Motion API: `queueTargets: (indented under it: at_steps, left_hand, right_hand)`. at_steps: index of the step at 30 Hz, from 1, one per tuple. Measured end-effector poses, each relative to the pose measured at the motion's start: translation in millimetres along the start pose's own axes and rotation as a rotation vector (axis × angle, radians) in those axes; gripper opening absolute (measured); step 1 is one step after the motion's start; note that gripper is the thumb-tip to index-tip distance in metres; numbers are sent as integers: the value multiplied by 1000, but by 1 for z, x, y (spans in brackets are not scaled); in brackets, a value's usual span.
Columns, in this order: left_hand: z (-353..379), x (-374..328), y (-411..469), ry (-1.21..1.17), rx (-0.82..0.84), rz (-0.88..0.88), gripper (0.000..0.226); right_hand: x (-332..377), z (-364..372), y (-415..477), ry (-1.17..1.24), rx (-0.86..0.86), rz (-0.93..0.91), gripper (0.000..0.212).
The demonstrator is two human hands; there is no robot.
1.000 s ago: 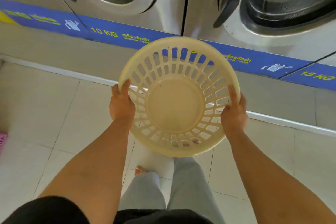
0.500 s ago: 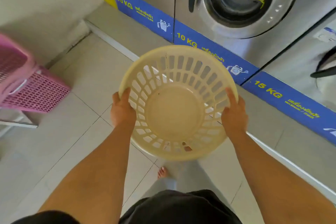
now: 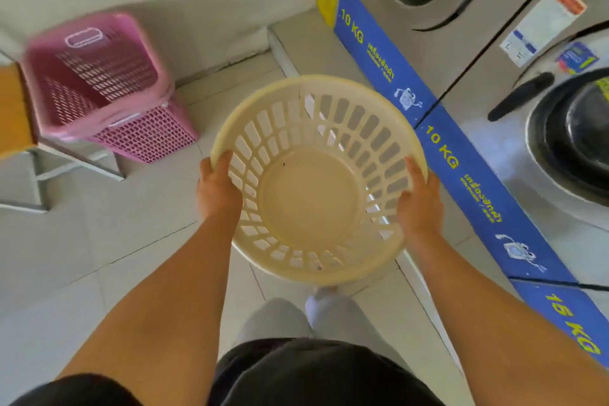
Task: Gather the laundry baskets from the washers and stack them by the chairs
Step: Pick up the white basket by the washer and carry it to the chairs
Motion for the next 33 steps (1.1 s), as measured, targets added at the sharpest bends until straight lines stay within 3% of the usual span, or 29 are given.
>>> queueTargets:
  at_steps: [10,20,33]
  left_hand:
    - [-16,34,163,-67,-50,-187,59]
    - [-40,43,347,-28,-61,-186,60]
    - [9,30,537,-39,-111,-369,58]
  right_hand:
    - [164,62,131,-72,83,-157,69]
    - [301,137,242,-126,90,-141,62]
    - [429,221,429,-148,173,-246,61]
Point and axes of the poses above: each hand's wrist, its own y-axis towards the middle knuckle, its own z-axis out of the palm, x = y × z, the point moved 2 cm from there along y, towards the middle knuckle, and after that the axes turned 2 degrees about z, right-handed, at the moved point
